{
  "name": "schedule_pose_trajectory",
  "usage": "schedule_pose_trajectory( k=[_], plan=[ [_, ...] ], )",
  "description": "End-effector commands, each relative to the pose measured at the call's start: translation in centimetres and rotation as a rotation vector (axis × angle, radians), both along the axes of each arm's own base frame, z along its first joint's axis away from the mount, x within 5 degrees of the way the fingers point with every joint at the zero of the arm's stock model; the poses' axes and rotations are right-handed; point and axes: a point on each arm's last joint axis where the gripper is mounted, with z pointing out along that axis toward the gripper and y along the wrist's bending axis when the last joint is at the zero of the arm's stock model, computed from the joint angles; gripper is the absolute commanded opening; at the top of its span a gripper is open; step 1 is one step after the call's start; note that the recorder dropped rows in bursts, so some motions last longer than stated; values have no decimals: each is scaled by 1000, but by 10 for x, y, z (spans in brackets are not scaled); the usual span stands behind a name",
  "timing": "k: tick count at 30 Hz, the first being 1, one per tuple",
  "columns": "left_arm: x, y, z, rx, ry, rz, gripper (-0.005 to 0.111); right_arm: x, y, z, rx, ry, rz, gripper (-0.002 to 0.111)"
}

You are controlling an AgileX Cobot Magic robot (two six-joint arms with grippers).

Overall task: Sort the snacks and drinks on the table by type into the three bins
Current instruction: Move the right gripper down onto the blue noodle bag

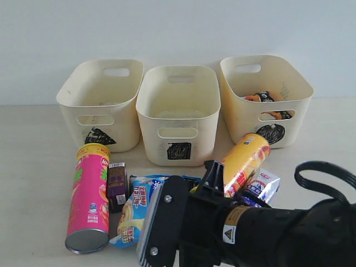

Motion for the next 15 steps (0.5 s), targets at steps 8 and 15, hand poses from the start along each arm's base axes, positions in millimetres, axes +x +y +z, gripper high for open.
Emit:
schedule_pose_trajectory(
  k=[8, 15],
  plan=[
    [0, 0, 2, -12, -8, -4, 4, 12, 28, -9, -212, -73, 204, 66],
    [0, 0, 2, -12, -8, -4, 4, 21, 44, -19, -262, -49, 242, 66]
  ],
)
